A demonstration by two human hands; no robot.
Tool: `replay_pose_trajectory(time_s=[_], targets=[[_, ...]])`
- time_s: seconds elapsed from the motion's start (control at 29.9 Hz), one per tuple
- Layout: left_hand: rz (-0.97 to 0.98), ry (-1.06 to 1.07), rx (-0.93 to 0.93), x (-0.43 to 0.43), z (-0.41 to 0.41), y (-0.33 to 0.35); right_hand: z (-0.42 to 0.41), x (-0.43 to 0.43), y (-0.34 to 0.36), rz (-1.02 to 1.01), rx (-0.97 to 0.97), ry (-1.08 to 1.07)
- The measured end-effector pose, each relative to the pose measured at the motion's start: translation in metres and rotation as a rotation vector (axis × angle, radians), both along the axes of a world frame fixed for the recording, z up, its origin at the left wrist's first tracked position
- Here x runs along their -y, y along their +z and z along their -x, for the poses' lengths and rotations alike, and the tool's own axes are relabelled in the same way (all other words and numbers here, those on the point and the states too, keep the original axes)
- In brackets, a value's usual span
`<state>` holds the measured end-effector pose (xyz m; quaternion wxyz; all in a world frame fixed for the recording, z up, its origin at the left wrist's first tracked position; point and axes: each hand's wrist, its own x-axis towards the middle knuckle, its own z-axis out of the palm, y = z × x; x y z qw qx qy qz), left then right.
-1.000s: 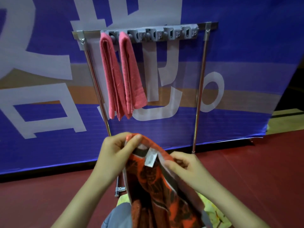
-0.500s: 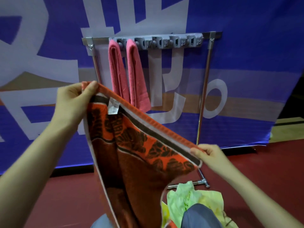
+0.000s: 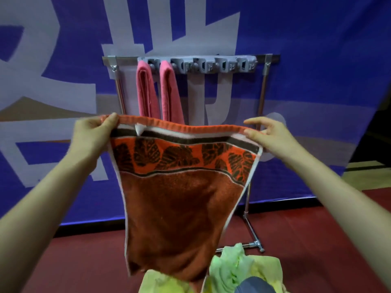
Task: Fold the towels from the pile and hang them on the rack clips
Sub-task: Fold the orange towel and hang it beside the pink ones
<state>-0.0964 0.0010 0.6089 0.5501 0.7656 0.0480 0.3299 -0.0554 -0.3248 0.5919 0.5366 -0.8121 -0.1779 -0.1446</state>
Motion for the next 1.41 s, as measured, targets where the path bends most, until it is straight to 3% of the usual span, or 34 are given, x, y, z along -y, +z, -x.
replay_pose_trajectory(time_s=[0.23, 0.57, 0.67, 0.8, 1.17, 1.41], targets=[[0.004, -0.208, -0.119, 0.071, 0.016, -0.081, 0.024, -0.055, -0.050, -0.050, 0.005, 0.141], [0.015, -0.420, -0.154, 0.110, 0.050, -0.129, 0.050, -0.080, -0.084, -0.260, -0.652, 0.326], [0.005, -0.496, -0.178, 0.114, 0.058, -0.137, 0.056, -0.079, -0.086, -0.252, -0.759, 0.372], [0.024, -0.574, -0.169, 0.116, 0.063, -0.145, 0.060, -0.078, -0.087, -0.246, -0.795, 0.394], [-0.168, -0.459, -0.165, 0.112, 0.061, -0.153, 0.071, -0.082, -0.103, -0.281, -0.812, 0.475], [-0.133, -0.519, -0.222, 0.095, 0.067, -0.147, 0.071, -0.060, -0.119, 0.105, -0.740, 0.477]])
